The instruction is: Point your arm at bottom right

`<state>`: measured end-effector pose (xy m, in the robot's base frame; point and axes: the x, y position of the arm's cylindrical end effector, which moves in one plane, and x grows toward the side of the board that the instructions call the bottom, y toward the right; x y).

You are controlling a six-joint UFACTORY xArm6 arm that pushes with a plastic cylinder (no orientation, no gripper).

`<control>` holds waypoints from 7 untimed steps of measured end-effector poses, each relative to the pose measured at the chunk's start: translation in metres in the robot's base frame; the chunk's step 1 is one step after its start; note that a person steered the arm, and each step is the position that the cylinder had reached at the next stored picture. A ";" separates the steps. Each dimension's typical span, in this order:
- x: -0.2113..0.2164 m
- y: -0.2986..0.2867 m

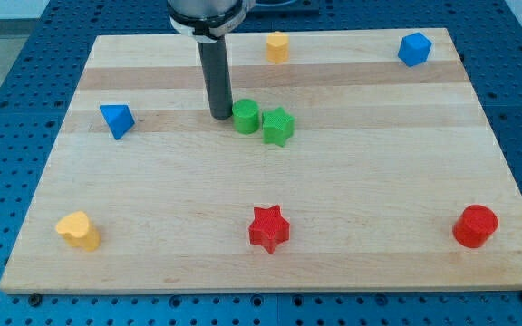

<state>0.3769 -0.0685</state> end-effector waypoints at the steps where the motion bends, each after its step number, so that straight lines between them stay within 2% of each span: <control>1: 0.009 0.016; 3: 0.009 0.017; 4: 0.026 0.005; 5: 0.064 0.004; 7: 0.112 0.093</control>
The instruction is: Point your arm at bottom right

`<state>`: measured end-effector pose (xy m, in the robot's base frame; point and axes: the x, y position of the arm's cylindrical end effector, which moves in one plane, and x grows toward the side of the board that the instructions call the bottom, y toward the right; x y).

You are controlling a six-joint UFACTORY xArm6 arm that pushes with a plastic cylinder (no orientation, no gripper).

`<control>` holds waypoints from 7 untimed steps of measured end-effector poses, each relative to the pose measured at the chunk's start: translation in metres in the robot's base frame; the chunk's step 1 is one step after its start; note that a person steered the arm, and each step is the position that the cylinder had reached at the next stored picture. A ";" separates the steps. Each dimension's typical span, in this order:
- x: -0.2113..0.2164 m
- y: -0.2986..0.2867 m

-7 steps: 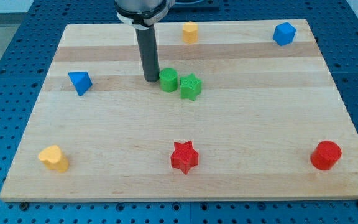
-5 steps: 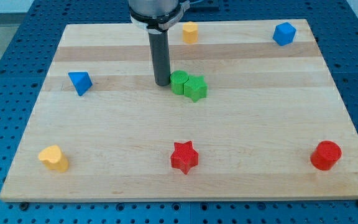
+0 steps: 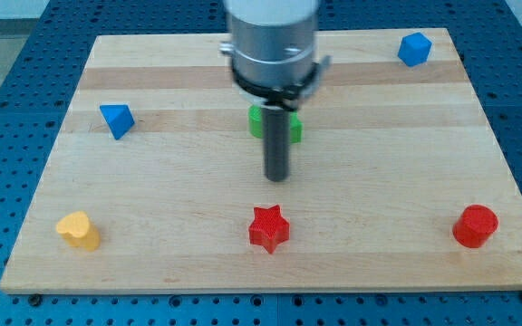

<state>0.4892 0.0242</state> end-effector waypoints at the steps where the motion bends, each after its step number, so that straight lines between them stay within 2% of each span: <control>1: 0.006 0.062; 4: 0.012 0.236; 6: 0.080 0.264; 7: 0.088 0.264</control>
<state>0.5776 0.2878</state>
